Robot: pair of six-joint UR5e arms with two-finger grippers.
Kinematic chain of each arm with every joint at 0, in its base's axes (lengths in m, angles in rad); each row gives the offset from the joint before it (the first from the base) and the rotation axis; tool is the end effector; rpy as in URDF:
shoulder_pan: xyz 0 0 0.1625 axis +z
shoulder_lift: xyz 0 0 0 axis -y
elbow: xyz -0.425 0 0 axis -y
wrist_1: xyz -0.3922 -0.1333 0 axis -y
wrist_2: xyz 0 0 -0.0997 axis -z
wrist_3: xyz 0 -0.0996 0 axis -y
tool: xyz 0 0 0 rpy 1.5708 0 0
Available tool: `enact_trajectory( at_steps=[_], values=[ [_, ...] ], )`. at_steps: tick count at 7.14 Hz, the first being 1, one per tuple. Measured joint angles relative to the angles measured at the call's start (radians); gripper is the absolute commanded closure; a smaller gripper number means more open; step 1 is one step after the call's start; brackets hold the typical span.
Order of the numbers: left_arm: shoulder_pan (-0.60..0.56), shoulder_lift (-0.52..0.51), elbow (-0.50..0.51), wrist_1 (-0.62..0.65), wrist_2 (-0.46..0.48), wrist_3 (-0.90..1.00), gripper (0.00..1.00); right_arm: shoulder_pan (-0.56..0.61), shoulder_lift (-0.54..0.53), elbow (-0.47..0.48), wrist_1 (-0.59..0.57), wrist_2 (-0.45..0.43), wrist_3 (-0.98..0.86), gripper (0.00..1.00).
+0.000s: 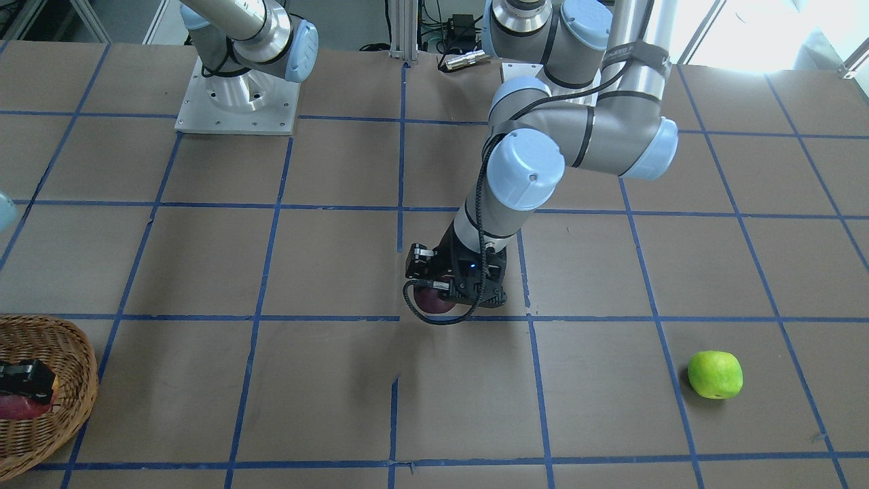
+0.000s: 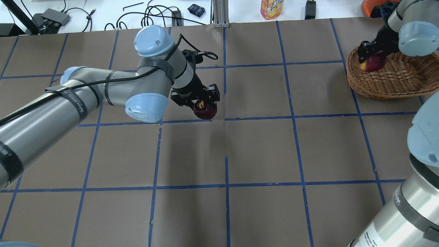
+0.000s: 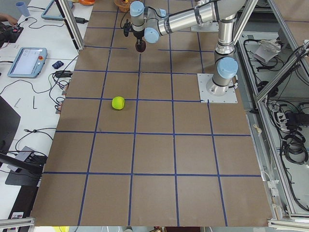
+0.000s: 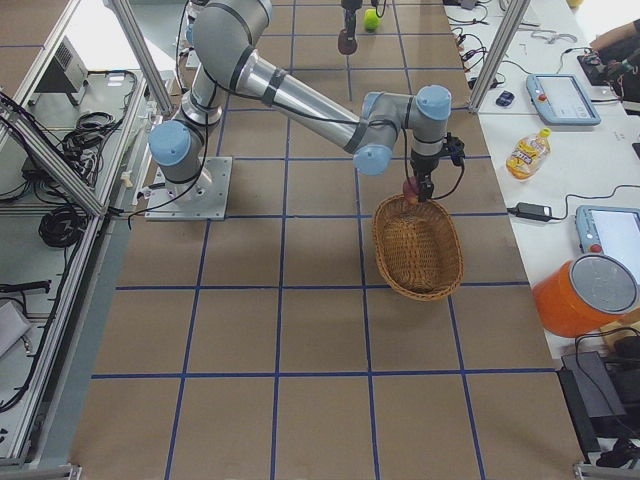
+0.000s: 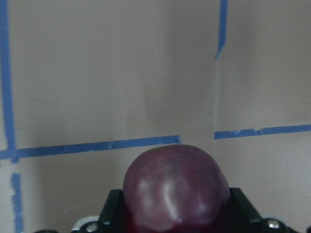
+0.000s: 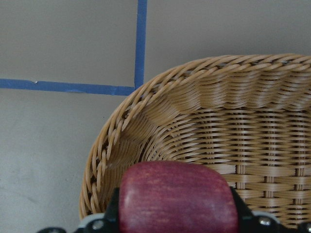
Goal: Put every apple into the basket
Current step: 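Set the purple apple at center with the left gripper while the right withdraws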
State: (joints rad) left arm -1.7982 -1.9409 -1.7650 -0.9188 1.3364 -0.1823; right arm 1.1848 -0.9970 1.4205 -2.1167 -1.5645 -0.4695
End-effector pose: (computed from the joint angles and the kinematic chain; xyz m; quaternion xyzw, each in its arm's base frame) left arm -0.2861 -0.5424 0.2612 -0.0275 -0.9918 0.0189 0.1232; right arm -0.1392 -0.6983 0.2716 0.0419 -0.9972 0.0570 0.0225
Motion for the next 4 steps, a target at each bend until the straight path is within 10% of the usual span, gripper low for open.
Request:
enact_trajectory(
  at_steps=[2,3,4],
  values=[
    [-0.064,-0.065,-0.007,0.083,0.003,-0.026,0.37,-0.003,0.001,-0.001,0.006,-0.002,-0.008,0.0],
    [-0.087,-0.09,-0.006,0.116,0.005,-0.043,0.04,-0.002,-0.001,-0.002,0.008,-0.001,-0.008,0.0],
    [-0.101,-0.108,-0.004,0.141,0.011,-0.052,0.0,0.007,-0.011,-0.003,0.013,0.001,-0.002,0.0]
  ],
)
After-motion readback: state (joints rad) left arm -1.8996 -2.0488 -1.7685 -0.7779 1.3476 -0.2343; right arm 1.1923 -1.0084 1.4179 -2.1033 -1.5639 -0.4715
